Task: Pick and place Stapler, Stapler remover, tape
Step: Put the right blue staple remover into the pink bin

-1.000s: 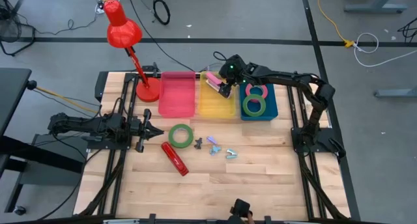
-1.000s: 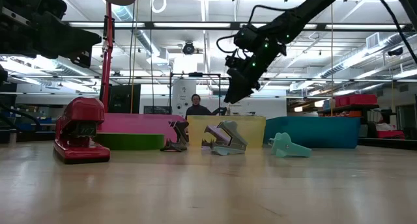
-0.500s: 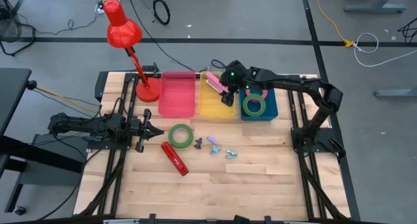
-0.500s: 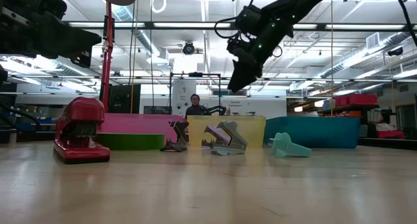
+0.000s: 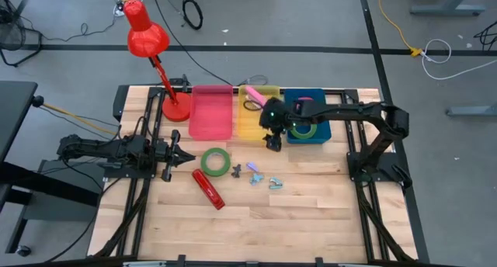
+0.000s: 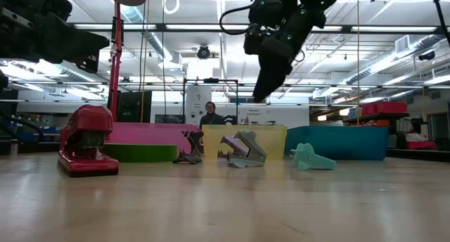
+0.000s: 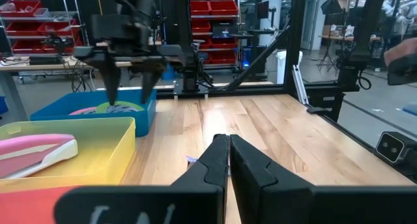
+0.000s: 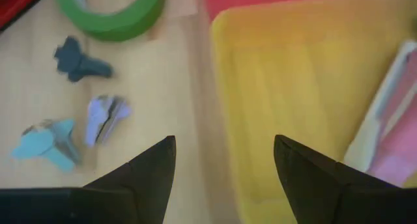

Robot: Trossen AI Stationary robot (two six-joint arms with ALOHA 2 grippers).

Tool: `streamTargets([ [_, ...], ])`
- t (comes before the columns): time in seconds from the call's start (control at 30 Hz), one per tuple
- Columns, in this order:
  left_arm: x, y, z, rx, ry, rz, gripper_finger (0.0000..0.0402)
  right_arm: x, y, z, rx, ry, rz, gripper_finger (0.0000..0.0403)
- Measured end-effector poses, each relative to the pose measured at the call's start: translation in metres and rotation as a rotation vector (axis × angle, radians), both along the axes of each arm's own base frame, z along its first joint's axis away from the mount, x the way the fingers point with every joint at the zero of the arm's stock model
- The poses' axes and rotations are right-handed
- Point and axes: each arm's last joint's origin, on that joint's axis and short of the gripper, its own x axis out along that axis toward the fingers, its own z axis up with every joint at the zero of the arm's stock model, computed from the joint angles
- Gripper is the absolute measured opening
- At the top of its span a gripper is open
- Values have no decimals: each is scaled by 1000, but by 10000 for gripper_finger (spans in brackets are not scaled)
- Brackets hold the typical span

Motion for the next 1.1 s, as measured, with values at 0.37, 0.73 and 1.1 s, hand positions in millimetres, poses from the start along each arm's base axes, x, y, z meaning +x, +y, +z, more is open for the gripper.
streamTargets([
  [0.37, 0, 0, 0, 0, 0, 0, 21, -40, 40, -15, 16, -69, -54, 259],
  [0.73, 0, 0, 0, 0, 0, 0, 21, -70, 81, -45, 97, -75, -14, 259],
  [1.1, 0, 0, 0, 0, 0, 0, 21, -80, 96, -70, 234, -120, 40, 259],
])
